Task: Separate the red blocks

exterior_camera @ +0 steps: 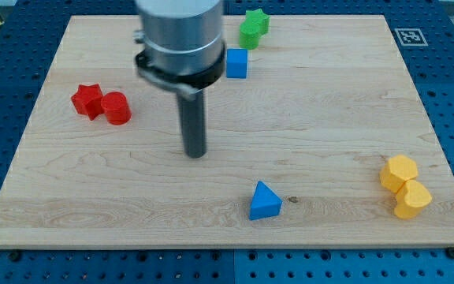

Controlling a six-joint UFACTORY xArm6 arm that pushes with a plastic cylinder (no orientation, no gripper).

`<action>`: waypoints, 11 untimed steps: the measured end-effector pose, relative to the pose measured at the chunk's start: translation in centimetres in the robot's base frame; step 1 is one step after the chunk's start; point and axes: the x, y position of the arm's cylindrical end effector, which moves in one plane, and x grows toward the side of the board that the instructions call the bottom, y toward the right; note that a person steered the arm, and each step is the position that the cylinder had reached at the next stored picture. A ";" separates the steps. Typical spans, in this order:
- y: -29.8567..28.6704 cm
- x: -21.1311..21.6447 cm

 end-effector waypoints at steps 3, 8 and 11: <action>-10.0 -4.0; -11.4 -11.8; -14.3 -18.6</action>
